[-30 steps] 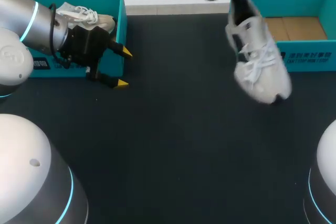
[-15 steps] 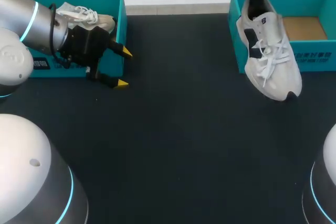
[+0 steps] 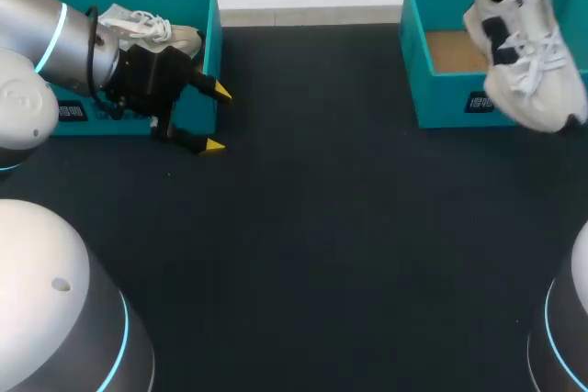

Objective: Take the shoe out of the shoebox, open the shoe tongue, remove and reinsert the insole, then place the shoe into the shoebox

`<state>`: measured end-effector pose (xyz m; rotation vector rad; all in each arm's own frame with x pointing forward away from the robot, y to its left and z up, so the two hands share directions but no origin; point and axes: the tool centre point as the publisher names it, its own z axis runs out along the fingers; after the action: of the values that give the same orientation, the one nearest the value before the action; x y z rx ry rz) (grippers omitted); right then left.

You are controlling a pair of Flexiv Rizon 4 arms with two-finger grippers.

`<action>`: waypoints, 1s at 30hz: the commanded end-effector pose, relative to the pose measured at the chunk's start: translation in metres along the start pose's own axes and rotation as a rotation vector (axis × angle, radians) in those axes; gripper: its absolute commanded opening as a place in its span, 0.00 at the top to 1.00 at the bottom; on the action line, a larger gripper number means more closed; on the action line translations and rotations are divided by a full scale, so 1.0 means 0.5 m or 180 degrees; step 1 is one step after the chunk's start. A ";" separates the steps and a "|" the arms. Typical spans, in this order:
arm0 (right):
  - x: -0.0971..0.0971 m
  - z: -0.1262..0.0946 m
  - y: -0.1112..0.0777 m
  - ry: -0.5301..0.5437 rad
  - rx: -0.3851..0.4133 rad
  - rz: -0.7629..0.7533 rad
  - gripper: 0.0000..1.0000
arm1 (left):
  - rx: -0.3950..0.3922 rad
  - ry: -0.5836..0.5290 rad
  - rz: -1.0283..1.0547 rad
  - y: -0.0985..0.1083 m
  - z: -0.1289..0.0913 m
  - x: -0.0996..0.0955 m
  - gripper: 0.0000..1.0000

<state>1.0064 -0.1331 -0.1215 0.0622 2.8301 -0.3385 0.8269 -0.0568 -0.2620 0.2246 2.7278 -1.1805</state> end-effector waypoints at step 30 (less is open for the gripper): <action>-0.058 0.130 -0.282 0.0348 0.0299 0.0381 1.00 | -0.0007 0.0001 0.0002 0.000 0.000 0.000 0.00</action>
<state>1.0326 -0.2719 -0.1375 0.2857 2.8751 -0.4637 0.8270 -0.0567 -0.2620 0.2242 2.7279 -1.1806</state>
